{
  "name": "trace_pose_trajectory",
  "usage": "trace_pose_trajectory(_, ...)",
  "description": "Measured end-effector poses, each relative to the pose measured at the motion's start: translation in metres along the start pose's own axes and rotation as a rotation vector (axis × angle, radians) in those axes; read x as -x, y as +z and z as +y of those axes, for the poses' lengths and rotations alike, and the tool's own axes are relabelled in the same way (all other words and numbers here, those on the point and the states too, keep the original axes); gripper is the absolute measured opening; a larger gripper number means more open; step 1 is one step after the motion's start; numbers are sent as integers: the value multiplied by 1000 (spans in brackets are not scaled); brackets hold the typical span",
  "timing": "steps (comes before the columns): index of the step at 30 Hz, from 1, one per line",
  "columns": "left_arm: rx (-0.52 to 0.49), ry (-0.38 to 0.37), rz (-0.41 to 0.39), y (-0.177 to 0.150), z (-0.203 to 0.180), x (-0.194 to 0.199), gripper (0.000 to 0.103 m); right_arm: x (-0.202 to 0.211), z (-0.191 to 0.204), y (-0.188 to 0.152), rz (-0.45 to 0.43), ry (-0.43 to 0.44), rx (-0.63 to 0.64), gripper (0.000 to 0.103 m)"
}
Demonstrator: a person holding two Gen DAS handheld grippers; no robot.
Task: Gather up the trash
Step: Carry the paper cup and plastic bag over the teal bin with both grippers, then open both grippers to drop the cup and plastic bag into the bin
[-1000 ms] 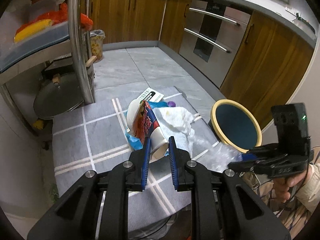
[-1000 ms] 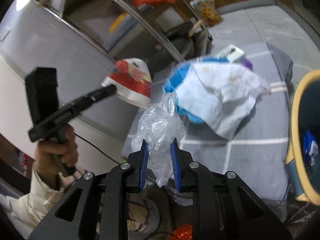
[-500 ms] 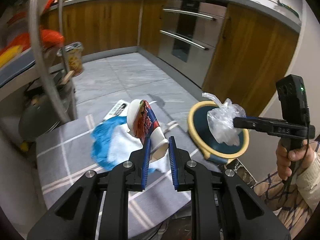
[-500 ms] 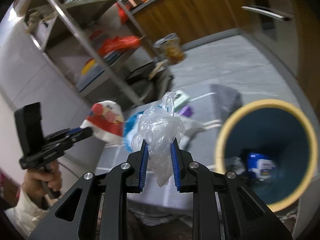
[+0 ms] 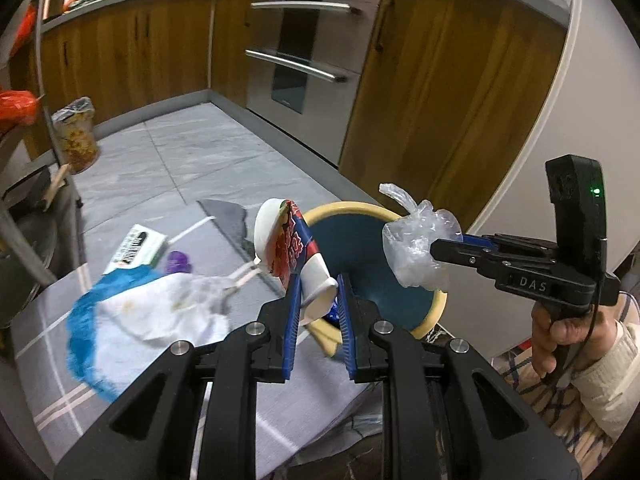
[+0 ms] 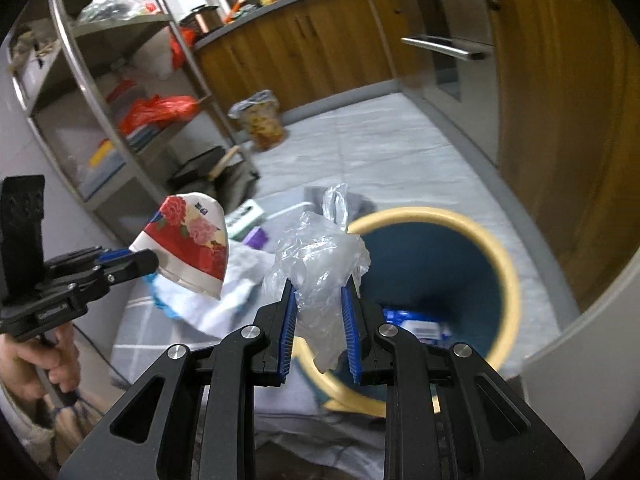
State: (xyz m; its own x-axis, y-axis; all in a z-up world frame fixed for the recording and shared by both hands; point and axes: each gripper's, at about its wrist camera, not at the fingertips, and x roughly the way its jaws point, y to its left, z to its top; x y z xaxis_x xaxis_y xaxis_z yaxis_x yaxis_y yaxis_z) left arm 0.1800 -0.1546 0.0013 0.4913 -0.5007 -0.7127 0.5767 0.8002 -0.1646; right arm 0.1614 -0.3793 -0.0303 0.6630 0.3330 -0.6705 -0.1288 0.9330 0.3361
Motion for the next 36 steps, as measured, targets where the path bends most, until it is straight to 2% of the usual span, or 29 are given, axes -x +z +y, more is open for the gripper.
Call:
trace_pose_trajectory(7,0,-25,41,6,-17,-46,18,-7,-18,-5,22,-62,-10,24)
trace_pose_trajectory(12,-60,-24,75,11,-33,-72,19,-17,-23,-9,52,-113,4,24)
trace_pose_trajectory(18,-80,-44,101,16,-46,-97,19,-30,-23,-17,103,-167,37,24)
trace_pose_trajectory(23,-96,-49,113,13,-52,-110,25,-40,-30,-20,140,-197,27,24)
trace_pose_trajectory(28,-97,-32,117,8,-53,-114,26,-46,-36,-20,163,-204,2,31)
trace_pose_trajectory(30,-86,-33,113,8,-51,-113,28,-46,-35,-20,164,-202,-2,41)
trace_pose_trajectory(34,-68,-28,103,10,-48,-108,30,-43,-33,-19,157,-200,2,43)
trace_pose_trajectory(36,-58,-29,96,11,-45,-105,35,-41,-35,-19,153,-196,-6,44)
